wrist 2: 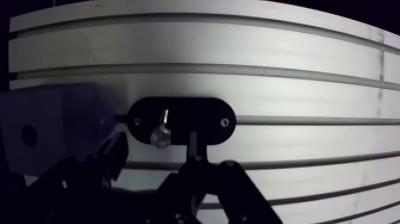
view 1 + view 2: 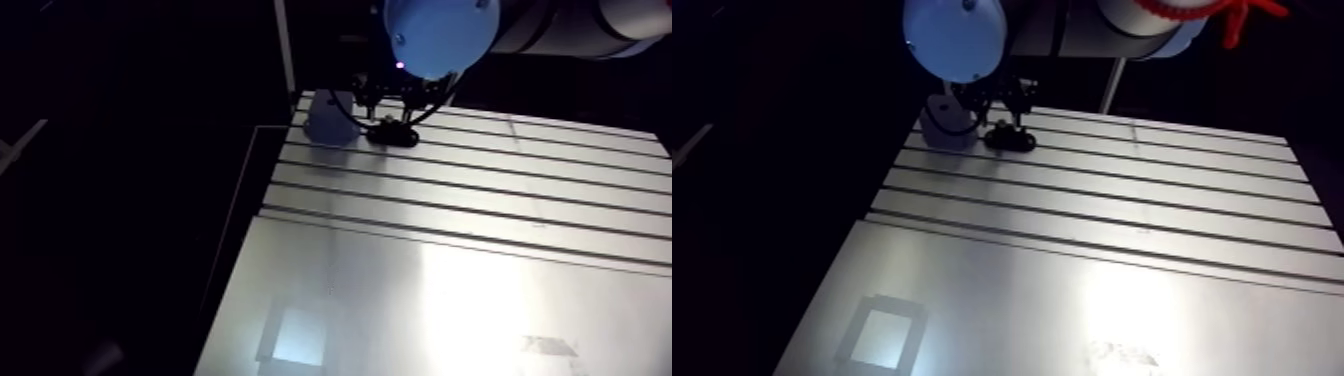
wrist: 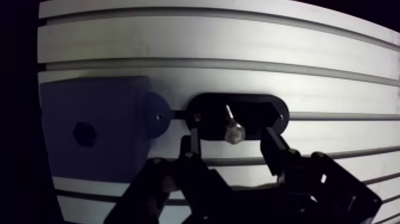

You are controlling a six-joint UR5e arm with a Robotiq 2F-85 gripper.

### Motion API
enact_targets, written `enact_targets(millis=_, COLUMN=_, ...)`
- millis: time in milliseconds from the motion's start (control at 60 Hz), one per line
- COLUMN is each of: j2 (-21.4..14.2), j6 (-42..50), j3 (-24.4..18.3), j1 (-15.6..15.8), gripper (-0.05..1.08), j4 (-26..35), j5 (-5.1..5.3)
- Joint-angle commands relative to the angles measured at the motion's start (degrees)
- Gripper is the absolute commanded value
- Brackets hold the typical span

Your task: Pick up the M10 bolt and insert it into the hex recess until seated.

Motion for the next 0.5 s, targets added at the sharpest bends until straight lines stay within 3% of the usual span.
enact_targets(millis=17, j2=0.05, j6=0.02, j3=-0.04, j1=0.0, gripper=0.41, j4=-0.02, j5=0.0)
enact_targets(millis=500, j2=-0.04, j6=-0.06, j3=-0.13, j1=-0.09, gripper=0.48, j4=-0.02, j5=0.0)
